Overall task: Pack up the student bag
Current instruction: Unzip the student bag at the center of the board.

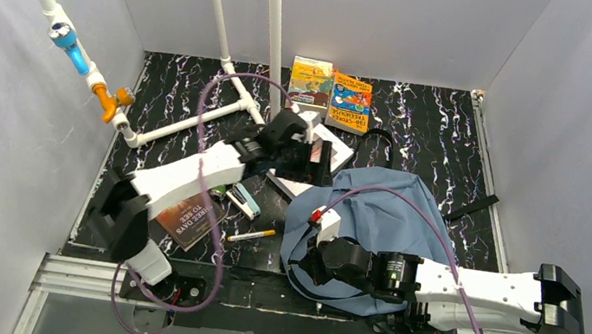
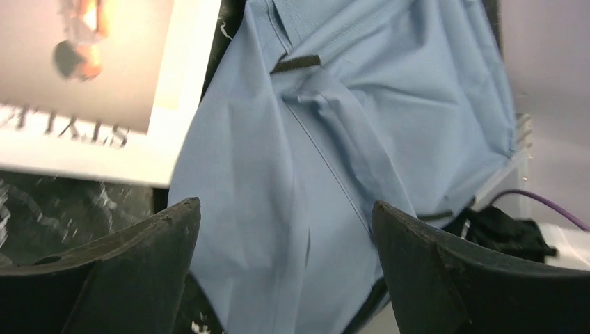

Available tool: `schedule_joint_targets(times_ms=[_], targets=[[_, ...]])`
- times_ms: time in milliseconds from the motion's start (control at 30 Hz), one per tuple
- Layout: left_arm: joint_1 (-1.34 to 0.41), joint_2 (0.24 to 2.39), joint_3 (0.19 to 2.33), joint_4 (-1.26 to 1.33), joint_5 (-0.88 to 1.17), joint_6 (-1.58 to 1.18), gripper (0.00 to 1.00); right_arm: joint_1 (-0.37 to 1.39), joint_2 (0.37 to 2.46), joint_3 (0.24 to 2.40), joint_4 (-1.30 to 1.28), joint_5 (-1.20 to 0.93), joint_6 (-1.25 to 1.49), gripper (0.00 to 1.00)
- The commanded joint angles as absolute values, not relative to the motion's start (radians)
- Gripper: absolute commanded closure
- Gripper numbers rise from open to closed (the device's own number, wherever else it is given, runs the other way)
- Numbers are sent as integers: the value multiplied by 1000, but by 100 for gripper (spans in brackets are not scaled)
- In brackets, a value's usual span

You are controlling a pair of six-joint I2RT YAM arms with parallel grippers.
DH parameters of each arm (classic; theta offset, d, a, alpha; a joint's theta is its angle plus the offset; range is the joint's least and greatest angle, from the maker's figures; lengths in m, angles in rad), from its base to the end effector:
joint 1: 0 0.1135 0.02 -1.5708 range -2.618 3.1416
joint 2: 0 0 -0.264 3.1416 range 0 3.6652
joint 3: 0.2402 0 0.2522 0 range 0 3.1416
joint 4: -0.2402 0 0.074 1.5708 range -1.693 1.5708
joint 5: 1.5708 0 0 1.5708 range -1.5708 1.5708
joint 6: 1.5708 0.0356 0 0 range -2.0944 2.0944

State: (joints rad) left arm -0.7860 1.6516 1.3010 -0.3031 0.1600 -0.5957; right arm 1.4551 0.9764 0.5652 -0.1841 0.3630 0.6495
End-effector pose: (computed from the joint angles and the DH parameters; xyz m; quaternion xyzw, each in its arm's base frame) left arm 0.2635 -0.2719 0.2825 0.1201 0.8864 -0.3364 0.2944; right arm 0.0367 0.2066 0.2291 -0.2628 0.8325 0.3213 0.3669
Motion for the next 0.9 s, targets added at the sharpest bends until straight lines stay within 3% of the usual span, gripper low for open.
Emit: schedule_joint_targets(times_ms=[0, 200, 300, 433, 500, 600, 667, 733, 767, 867], targets=[[-780, 1351, 1174, -427, 94, -600, 7, 1451, 982, 615, -135, 394, 604, 99], [-796, 1121, 871, -362, 179, -752, 15, 1448, 997, 639, -133, 355, 592, 99], [-851, 1120, 775, -238, 206, -824, 15, 1448, 999, 640, -119, 342, 587, 99], [-927, 1207, 799, -210, 177, -812, 14, 1448, 1015, 645, -133, 322, 578, 99], [-936, 1245, 802, -211, 170, -812, 18, 1448, 1010, 649, -145, 317, 575, 99], [-938, 1286, 811, -260, 137, -799, 39, 1448, 1000, 658, -162, 319, 561, 99], [-938, 1298, 827, -309, 88, -777, 59, 1448, 1007, 676, -178, 313, 541, 99], [-934, 1304, 861, -372, 4, -732, 89, 1448, 1031, 708, -199, 296, 521, 99], [-922, 1306, 887, -419, -45, -709, 98, 1448, 1047, 730, -210, 283, 505, 99], [-875, 1280, 954, -514, -149, -623, 100, 1448, 1086, 770, -225, 233, 476, 99]])
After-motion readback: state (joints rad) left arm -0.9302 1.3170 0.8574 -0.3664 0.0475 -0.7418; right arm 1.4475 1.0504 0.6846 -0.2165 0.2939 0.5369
